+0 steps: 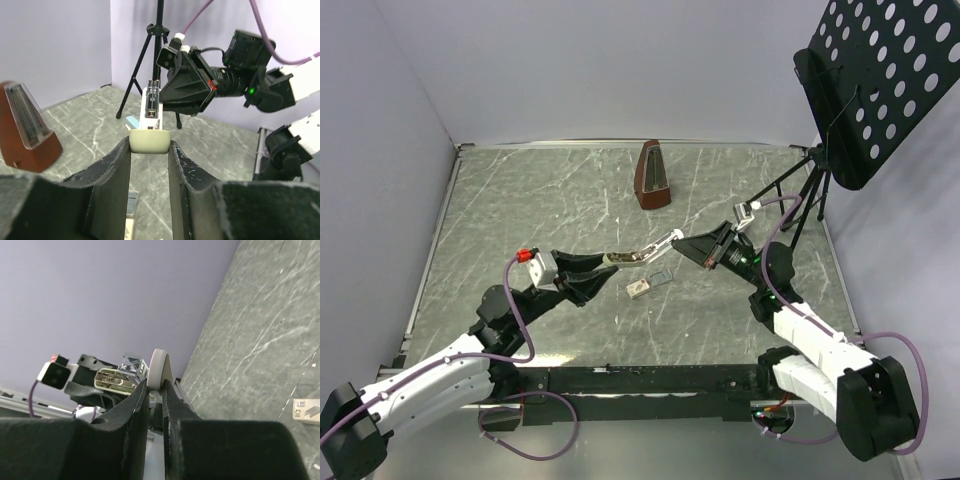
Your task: Load the staples into the stapler
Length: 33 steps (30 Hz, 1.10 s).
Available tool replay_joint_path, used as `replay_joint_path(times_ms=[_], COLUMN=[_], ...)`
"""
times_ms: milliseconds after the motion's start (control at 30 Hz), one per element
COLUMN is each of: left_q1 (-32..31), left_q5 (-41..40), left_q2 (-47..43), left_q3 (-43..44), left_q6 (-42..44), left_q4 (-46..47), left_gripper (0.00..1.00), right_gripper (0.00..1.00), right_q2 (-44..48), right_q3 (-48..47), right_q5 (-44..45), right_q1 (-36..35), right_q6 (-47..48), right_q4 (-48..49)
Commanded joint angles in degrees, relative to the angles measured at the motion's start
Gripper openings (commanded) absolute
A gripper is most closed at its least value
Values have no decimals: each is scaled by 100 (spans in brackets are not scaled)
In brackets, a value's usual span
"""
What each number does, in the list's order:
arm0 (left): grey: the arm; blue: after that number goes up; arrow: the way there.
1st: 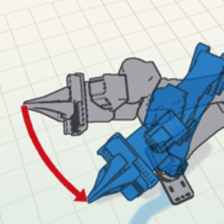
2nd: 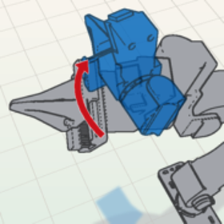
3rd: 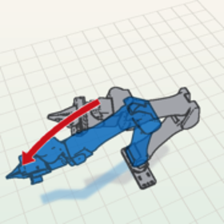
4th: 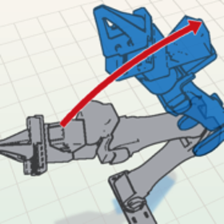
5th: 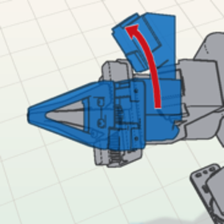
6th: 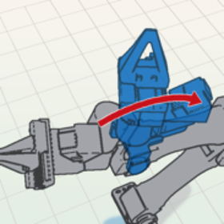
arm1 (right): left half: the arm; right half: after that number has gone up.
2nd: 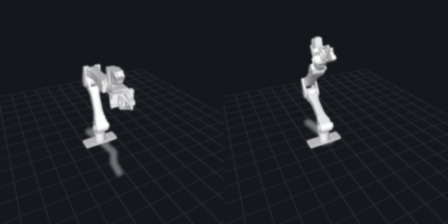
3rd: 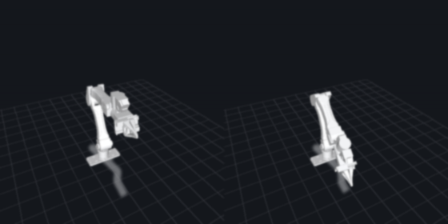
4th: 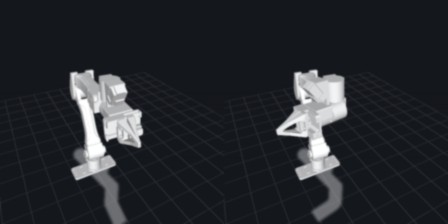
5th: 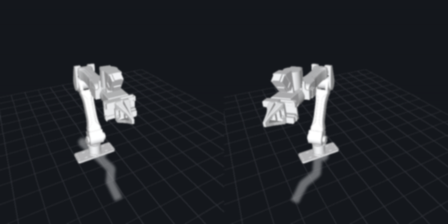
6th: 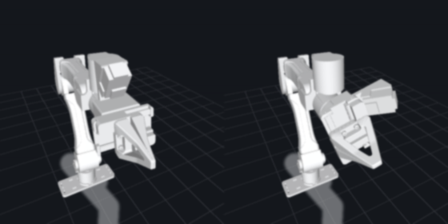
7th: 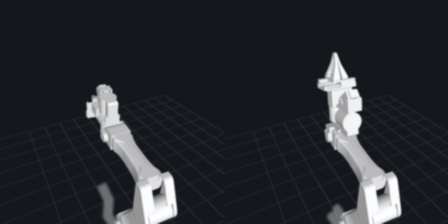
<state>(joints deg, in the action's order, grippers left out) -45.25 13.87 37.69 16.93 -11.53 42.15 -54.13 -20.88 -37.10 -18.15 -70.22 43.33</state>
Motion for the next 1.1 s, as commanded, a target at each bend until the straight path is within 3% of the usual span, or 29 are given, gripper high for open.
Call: replay_joint_path(times_ms=[0, 333, 367, 400, 500, 667, 800, 933, 1067], left_q1=[25, 25, 25, 25, 25, 25, 34, 34, 34], left_q5=[-472, -604, -605, -613, -622, -622, -263, 212, 782], left_q2=[-122, -122, -113, -104, -60, -104, -43, 45, 124], left_q3=[-225, 205, 301, 346, 565, 733, 952, 1251, 1392], left_q6=[-640, -535, -526, -526, -473, -324, -43, 220, 388], left_q4=[926, 373, 286, 224, -92, -444, -1075, -1524, -1719], left_gripper=[2, 1, 1, 1, 1, 1, 1, 1, 1], right_gripper=[0, 0, 6, 24, 46, 53, 60, 66, 69], right_q2=[-106, -519, -563, -668, -748, -582, -283, 112, 43], right_q3=[-21, -443, -452, -443, -425, -539, -986, -1268, -1778], right_q5=[344, -253, -323, -385, -552, -623, -631, -956, -1911], right_q1=[251, 224, 224, 216, 216, 216, 216, 119, -433], right_q6=[-432, 657, 702, 737, 1034, 1580, 2947, 4215, 5516], right_q4=[968, -88, -79, -44, -210, -886, -1956, -2311, -2856])
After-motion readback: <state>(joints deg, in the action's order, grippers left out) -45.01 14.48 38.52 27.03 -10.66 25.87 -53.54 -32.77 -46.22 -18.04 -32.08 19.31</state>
